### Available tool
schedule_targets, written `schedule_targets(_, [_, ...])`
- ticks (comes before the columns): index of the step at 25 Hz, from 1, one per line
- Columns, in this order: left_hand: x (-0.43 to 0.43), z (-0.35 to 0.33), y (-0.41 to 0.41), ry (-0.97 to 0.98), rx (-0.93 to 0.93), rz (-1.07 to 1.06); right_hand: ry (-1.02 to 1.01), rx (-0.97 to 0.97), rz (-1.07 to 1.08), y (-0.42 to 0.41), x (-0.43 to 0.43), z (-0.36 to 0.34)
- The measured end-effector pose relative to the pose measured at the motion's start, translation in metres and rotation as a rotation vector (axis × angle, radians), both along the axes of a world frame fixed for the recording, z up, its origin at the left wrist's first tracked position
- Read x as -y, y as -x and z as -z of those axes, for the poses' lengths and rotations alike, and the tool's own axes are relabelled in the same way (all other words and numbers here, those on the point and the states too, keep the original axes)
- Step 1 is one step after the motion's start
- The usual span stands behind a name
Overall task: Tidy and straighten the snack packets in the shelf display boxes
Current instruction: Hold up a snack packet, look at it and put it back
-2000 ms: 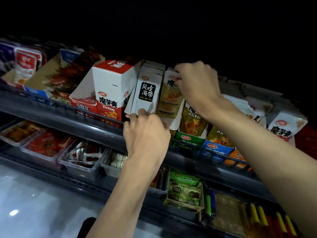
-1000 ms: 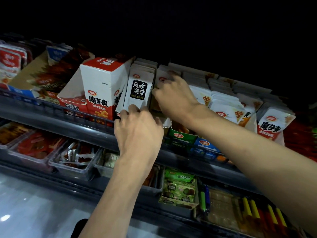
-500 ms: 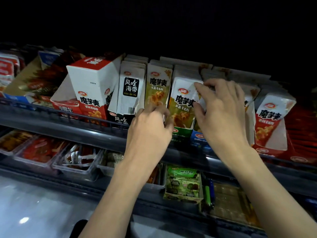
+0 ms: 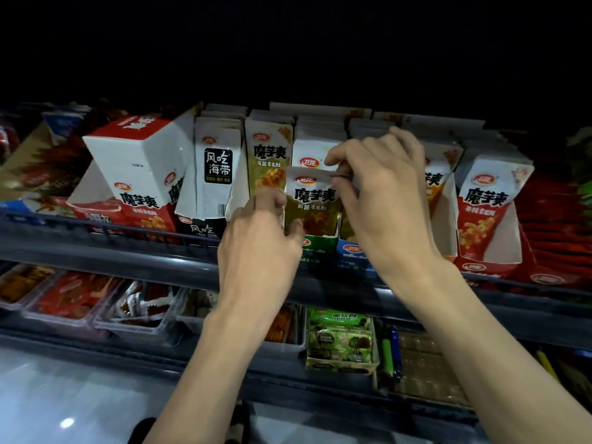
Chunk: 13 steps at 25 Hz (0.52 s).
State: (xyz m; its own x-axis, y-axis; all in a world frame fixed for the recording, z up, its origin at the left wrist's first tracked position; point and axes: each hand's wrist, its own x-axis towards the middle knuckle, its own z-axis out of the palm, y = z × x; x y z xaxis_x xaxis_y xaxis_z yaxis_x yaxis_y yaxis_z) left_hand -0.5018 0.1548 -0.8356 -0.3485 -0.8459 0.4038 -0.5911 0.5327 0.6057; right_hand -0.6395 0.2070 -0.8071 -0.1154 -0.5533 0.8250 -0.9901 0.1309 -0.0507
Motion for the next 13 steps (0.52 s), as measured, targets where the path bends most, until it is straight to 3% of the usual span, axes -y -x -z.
schedule_targets(5, [0.006,0.005,-0.003,0.015,-0.042,0.026,0.021,0.077,-0.073,0.001,0.003,0.002])
schedule_targets(8, [0.011,0.008,-0.003,0.071,-0.097,0.051,0.133,0.193,-0.174,-0.002,-0.001,-0.008])
schedule_targets(13, [0.005,-0.004,-0.005,0.08,-0.448,0.178,0.335,0.368,-0.49,-0.018,-0.016,-0.04])
